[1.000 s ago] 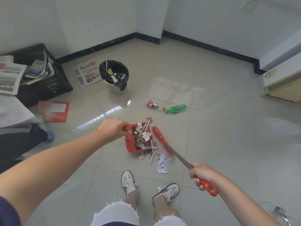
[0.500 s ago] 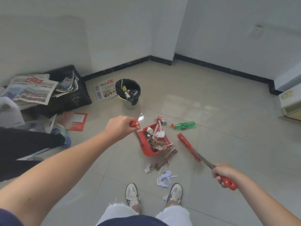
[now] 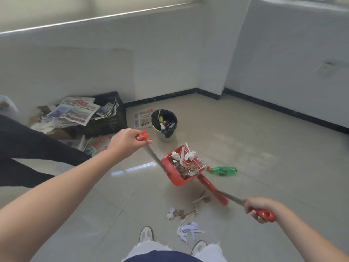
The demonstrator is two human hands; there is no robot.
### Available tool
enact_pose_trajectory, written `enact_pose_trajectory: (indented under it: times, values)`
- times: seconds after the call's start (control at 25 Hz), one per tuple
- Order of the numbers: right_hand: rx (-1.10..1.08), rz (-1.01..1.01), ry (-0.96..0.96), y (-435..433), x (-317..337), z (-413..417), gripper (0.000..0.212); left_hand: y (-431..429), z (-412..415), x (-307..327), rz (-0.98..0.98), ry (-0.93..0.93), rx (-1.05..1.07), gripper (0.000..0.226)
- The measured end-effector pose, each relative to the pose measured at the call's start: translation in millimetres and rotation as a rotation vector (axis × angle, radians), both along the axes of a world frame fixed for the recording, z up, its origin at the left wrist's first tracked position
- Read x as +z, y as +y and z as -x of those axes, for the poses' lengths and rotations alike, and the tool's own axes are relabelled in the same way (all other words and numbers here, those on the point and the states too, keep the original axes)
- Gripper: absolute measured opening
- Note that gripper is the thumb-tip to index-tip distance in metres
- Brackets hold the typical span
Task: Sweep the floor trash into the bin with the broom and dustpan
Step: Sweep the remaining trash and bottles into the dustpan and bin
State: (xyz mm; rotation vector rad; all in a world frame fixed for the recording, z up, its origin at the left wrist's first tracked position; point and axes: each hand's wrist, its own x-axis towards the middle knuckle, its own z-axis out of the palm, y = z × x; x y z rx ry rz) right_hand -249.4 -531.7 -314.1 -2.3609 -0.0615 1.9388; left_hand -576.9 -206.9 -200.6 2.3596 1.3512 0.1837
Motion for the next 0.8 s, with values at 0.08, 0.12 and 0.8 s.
enact_pose_trajectory:
  times: [0.08,0.12,0.8]
  values:
    - [0.050,-0.014,0.006,3.7,1.9,-7.9,0.060,-1.1,-2.0,9.8,0.001,-0.064,0.082,0.044]
    - [0.069,-0.018,0.008,6.8,2.1,-11.3,0.059,-0.7,-1.6,13.0,0.008,-0.099,0.124,0.041]
    - [0.494,0.143,-0.009,146.2,24.9,-32.1,0.042,135.7,-5.9,-66.3,0.568,-0.940,1.229,0.033]
